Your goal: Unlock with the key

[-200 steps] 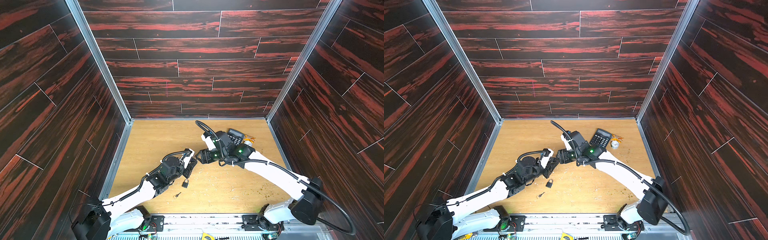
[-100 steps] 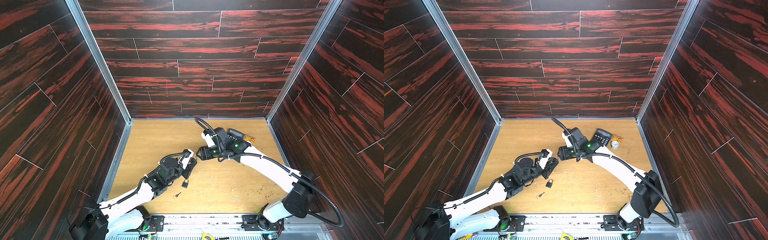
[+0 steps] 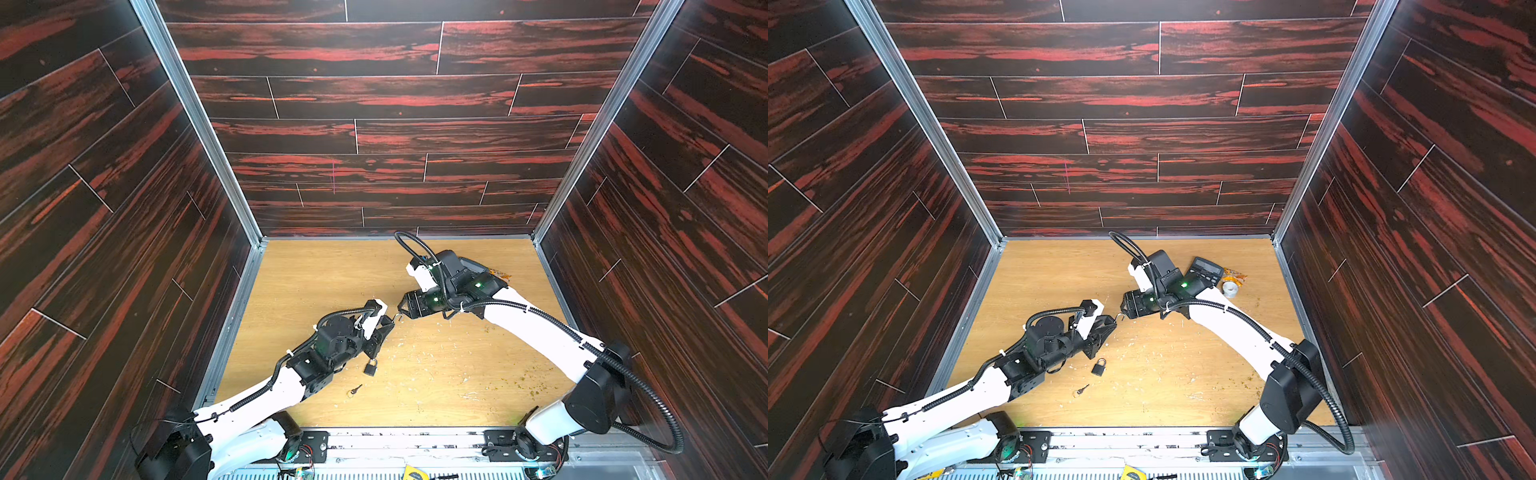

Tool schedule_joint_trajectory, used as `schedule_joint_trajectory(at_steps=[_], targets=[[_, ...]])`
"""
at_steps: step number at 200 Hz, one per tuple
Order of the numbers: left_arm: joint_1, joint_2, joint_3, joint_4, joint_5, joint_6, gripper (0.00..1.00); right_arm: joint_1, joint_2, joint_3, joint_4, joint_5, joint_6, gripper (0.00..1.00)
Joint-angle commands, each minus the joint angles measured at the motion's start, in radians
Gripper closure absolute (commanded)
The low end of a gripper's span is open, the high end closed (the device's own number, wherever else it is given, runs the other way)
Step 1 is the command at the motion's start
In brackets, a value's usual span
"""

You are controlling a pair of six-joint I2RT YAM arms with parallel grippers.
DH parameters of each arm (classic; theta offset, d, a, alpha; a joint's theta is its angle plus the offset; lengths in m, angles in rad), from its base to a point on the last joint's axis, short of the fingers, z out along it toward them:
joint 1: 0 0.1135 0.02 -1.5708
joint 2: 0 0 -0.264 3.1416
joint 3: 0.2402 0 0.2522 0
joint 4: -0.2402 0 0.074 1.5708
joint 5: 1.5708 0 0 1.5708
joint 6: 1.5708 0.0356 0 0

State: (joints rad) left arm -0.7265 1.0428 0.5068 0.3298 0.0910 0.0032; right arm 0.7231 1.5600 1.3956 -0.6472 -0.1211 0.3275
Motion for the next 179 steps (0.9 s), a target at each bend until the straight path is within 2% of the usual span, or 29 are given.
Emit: schedule_joint_trajectory(at_steps=[1, 38, 60, 81, 109, 144, 179], targets=[[0.002, -0.019, 0.009, 0.039, -0.019, 0.011, 1.00, -0.006, -0.015, -0.037, -0.009, -0.045, -0.028, 0.30], [0.002, 0.004, 0.019, 0.053, -0.021, -0.007, 1.00, -0.011, -0.040, -0.084, 0.026, -0.096, -0.016, 0.30], [0.003, 0.012, 0.027, 0.049, -0.031, -0.018, 1.00, -0.019, -0.055, -0.107, 0.033, -0.071, -0.006, 0.30], [0.003, 0.026, 0.038, 0.023, -0.114, -0.044, 1.00, -0.044, -0.087, -0.143, 0.067, -0.104, 0.011, 0.30], [0.004, 0.039, 0.041, -0.004, -0.170, -0.083, 1.00, -0.076, -0.142, -0.205, 0.128, -0.137, 0.041, 0.30], [0.006, 0.107, 0.136, -0.214, -0.319, -0.186, 1.00, -0.105, -0.171, -0.278, 0.162, -0.097, 0.081, 0.30], [0.029, 0.236, 0.267, -0.443, -0.392, -0.308, 1.00, -0.111, -0.215, -0.389, 0.238, -0.058, 0.135, 0.30]])
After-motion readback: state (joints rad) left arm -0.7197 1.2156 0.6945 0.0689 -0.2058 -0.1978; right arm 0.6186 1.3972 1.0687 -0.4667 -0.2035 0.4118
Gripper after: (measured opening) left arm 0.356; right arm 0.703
